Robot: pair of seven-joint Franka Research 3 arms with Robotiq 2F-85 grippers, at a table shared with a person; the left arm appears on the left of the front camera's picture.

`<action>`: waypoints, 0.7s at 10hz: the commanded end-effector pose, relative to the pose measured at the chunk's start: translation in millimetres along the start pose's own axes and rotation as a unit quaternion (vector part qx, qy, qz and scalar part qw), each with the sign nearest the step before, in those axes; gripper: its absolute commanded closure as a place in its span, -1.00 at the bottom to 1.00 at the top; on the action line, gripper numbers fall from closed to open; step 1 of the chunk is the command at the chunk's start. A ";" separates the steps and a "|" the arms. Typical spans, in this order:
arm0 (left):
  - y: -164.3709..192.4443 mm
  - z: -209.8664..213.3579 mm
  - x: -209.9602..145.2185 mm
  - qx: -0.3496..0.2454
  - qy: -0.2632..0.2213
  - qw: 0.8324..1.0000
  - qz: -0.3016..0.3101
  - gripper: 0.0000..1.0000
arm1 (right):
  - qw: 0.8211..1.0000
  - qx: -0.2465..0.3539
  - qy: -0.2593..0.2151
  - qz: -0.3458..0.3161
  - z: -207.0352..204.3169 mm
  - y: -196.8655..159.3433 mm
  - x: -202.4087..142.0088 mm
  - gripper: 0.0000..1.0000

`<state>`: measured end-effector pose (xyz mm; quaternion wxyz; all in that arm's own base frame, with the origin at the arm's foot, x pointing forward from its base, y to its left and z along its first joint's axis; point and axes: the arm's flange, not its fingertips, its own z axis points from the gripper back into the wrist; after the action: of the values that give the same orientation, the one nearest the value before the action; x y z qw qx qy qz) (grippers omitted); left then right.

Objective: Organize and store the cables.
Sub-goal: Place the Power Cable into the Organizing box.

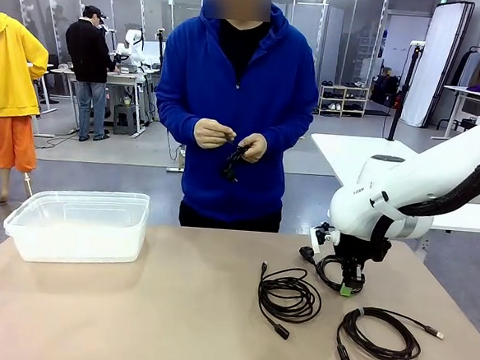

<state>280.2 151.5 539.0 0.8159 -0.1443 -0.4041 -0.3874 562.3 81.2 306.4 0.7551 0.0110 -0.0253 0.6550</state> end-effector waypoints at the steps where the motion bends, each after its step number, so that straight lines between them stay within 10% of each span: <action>1: 0.3 0.4 0.1 -0.003 -0.004 1.000 -0.007 -1.00 | 1.000 -0.001 0.011 -0.007 3.7 -1.5 -0.1 1.00; 7: 0.3 0.4 0.1 -0.003 -0.004 1.000 -0.007 -1.00 | 1.000 -0.004 0.020 -0.014 91.7 16.0 -6.2 1.00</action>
<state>280.3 151.5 538.9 0.8160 -0.1443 -0.4040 -0.3874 547.5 75.5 383.2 0.7565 -0.0085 -0.0270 0.6534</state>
